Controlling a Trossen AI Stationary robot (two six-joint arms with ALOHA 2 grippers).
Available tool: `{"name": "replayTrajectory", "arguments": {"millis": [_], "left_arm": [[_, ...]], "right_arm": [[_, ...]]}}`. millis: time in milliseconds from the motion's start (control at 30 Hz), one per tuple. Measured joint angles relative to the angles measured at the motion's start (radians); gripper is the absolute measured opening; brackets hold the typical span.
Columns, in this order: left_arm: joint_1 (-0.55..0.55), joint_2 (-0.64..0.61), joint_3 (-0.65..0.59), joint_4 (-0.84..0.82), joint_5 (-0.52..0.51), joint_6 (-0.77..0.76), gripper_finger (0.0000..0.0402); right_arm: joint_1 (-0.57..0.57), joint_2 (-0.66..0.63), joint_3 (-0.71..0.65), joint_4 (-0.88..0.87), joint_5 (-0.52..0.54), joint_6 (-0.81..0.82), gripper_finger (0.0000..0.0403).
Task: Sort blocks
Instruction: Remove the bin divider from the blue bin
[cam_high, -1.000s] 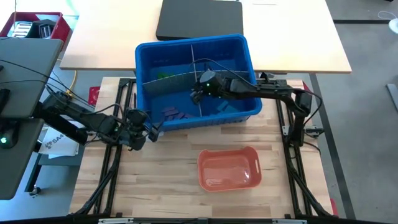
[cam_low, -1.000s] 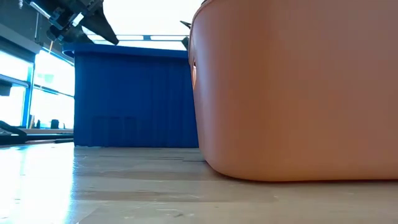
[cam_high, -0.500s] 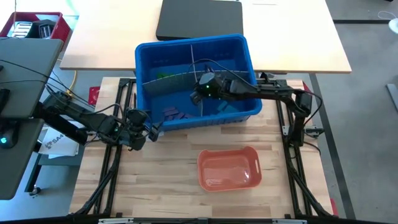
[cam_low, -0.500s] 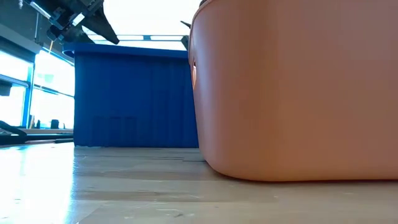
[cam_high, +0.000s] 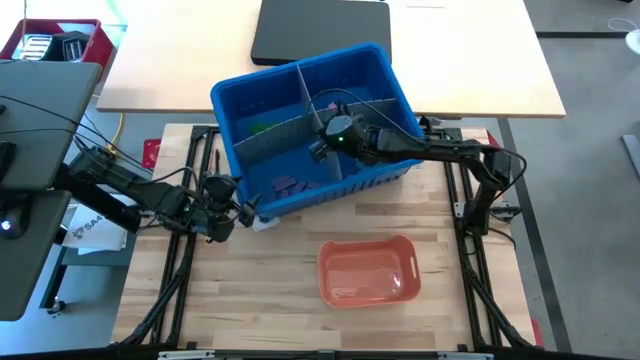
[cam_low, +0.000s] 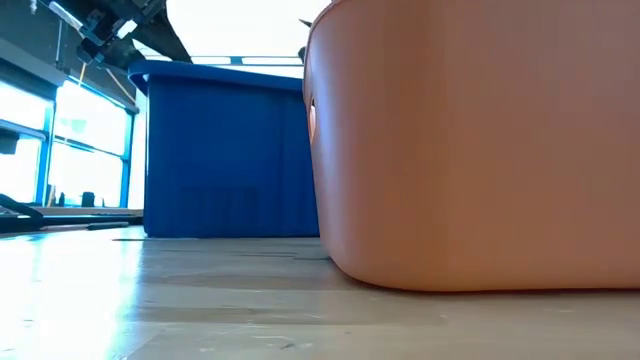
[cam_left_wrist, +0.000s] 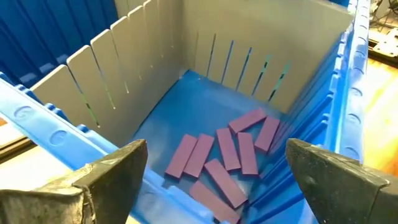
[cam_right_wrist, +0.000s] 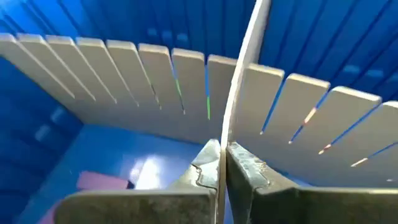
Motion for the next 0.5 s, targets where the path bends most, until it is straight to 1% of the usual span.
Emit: {"name": "replayTrajectory", "arguments": {"millis": [200,367,500], "left_arm": [[0.0,0.0,0.0,-0.001,-0.003,0.002,0.0376],[0.0,0.0,0.0,-0.004,-0.01,0.003,0.0376],[0.0,0.0,0.0,-0.006,-0.021,0.003,0.0376]], "right_arm": [[0.003,-0.035,0.0,0.031,0.015,-0.041,0.0002],[0.026,-0.082,0.002,0.09,0.087,-0.114,0.0001],[0.05,-0.136,0.004,0.139,0.107,-0.187,0.0001]]}}
